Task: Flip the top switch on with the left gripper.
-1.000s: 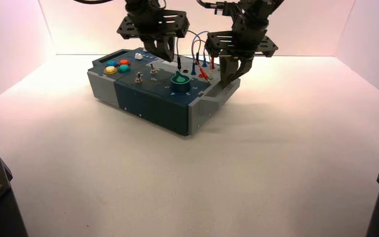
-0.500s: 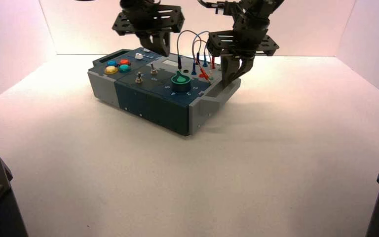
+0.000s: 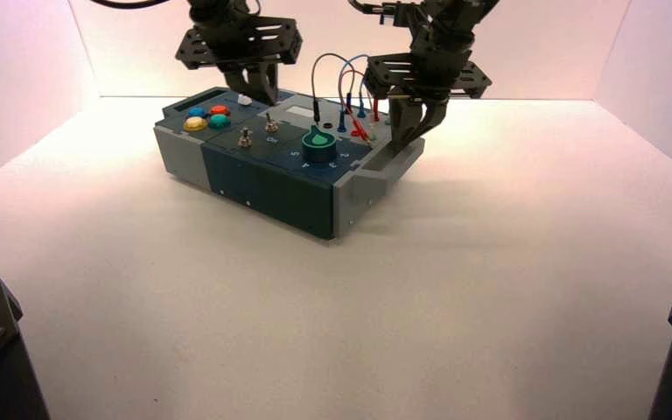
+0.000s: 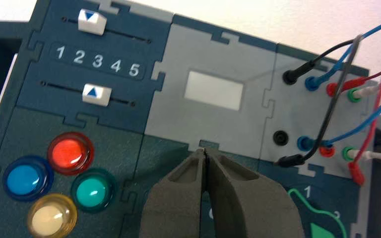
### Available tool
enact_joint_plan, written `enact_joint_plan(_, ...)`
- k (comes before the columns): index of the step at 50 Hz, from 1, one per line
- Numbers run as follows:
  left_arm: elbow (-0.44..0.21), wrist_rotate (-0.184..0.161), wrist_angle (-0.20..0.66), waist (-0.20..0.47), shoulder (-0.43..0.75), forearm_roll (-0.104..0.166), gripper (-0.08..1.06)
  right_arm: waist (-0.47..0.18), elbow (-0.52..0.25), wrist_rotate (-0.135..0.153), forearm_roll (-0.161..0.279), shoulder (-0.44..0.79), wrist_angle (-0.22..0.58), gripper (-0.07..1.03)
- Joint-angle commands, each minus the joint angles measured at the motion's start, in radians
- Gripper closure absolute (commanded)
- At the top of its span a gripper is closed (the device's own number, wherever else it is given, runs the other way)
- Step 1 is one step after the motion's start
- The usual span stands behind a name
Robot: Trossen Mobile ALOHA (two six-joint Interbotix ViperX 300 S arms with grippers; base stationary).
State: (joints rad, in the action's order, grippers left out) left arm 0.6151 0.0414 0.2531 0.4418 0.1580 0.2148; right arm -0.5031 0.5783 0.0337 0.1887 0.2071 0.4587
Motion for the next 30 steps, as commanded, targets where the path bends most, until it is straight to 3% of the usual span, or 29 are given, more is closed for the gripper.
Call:
enact_joint_plan(1, -0.003, 0.002, -0.011, -0.025, -0.040, -0.005, 1.01, -0.005, -0.041, 0.002, 0.005, -0.002, -0.003, 0.98)
enact_joint_plan(30, 0.000, 0.005, -0.012, -0.055, -0.032, -0.008, 1.01, -0.005, -0.052, 0.002, 0.003, 0.005, -0.003, 0.98)
